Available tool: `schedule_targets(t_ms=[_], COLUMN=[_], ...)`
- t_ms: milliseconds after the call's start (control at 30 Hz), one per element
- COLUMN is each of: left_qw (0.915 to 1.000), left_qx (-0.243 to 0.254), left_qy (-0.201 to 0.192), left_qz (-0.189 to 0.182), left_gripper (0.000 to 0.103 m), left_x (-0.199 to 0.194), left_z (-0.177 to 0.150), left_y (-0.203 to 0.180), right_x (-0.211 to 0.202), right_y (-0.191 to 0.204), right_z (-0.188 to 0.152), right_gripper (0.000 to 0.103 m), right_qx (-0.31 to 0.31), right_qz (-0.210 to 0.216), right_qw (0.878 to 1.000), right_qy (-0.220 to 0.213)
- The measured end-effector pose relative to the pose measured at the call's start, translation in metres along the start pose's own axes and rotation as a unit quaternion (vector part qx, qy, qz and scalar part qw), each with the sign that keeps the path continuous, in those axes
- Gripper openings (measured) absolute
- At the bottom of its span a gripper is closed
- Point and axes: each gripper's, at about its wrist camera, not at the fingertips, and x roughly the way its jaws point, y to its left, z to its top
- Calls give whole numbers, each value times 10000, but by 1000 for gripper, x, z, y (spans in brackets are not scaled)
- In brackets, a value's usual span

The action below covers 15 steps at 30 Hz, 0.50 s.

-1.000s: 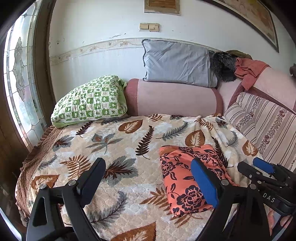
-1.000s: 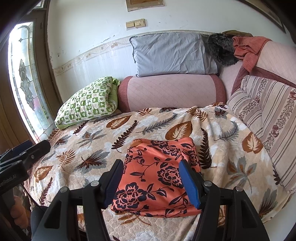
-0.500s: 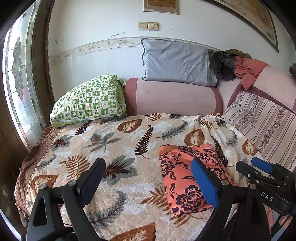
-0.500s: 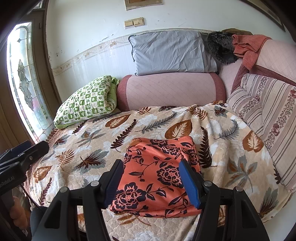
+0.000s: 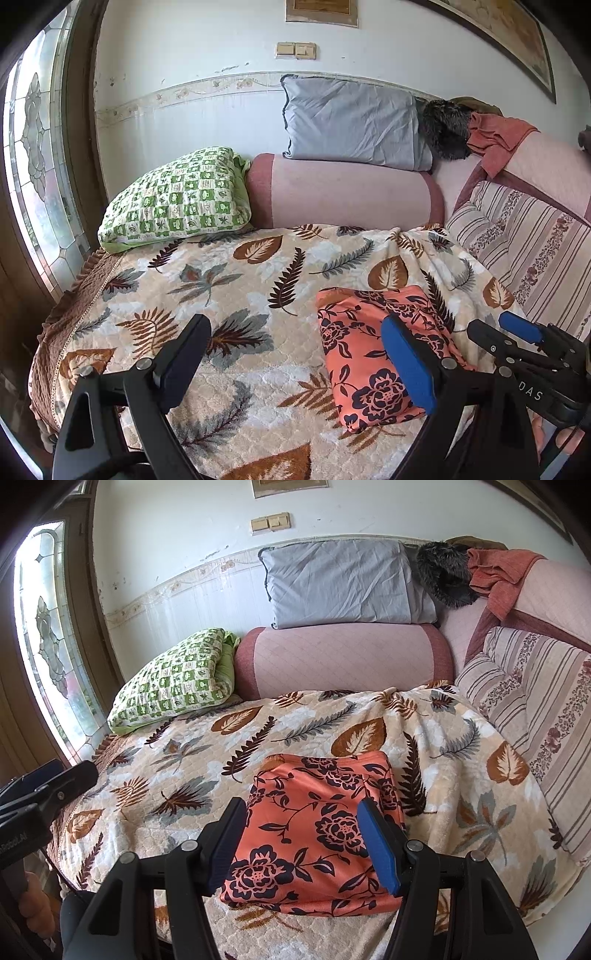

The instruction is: Fold small clothes

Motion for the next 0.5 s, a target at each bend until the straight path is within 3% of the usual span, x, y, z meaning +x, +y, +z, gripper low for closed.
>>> schedule_targets(t_ms=[500], left_qw=[9999], left_qx=[85], left_qy=[65], left_qz=[-55], left_gripper=[93], left_x=[9], left_z=[-1], left_y=[-3], right_x=[12], right_y=[-6], right_z=[-1], right_gripper=[66], right_qx=[93], right_qz=[28], right_qw=[9999], right_qy=[93])
